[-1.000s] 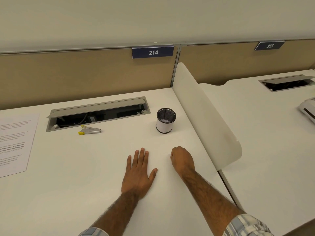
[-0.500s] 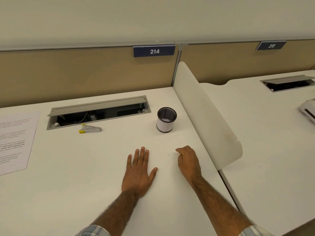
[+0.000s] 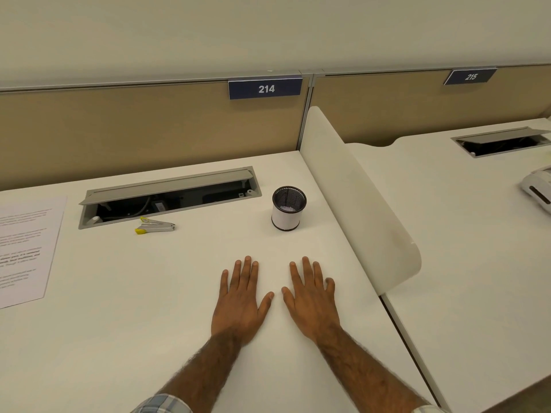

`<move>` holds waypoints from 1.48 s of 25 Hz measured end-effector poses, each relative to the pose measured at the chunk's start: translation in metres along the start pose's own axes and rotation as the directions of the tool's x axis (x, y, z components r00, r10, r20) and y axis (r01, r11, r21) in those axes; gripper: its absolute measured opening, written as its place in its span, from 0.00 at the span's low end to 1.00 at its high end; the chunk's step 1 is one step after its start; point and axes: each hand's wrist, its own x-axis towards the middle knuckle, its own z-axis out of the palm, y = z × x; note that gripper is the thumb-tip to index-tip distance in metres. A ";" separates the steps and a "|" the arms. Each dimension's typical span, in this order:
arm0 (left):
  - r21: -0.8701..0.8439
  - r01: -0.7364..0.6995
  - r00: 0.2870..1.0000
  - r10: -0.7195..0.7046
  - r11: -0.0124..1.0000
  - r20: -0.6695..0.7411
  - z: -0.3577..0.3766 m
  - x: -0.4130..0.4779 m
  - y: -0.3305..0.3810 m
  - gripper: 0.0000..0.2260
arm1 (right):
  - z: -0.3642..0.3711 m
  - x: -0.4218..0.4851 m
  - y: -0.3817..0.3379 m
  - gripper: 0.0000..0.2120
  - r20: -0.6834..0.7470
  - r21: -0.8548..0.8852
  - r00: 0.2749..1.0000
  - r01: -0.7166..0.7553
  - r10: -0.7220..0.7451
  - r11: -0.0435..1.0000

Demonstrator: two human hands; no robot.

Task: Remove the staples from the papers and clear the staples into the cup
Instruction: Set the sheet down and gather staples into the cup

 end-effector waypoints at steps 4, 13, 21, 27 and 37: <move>0.008 0.011 1.000 -0.011 1.000 -0.011 0.000 0.000 0.000 0.36 | 0.003 -0.003 -0.003 0.33 0.043 -0.009 0.999 -0.011 0.012 1.000; -0.009 -0.001 1.000 0.001 1.000 -0.007 -0.003 -0.001 0.000 0.36 | -0.007 0.000 0.007 0.36 -0.047 0.142 0.999 0.024 -0.018 0.990; -0.018 -0.004 1.000 0.003 1.000 -0.015 -0.006 -0.002 0.002 0.37 | -0.006 -0.003 0.007 0.38 -0.029 0.132 0.999 0.041 -0.037 0.990; -0.010 -0.001 1.000 0.000 1.000 -0.030 0.001 0.000 0.000 0.35 | -0.005 0.008 -0.002 0.36 0.016 0.036 0.997 0.071 -0.072 0.997; 0.000 0.011 1.000 -0.011 1.000 -0.018 0.003 0.000 0.000 0.36 | -0.003 0.016 -0.008 0.33 -0.016 -0.115 0.996 0.087 -0.090 0.990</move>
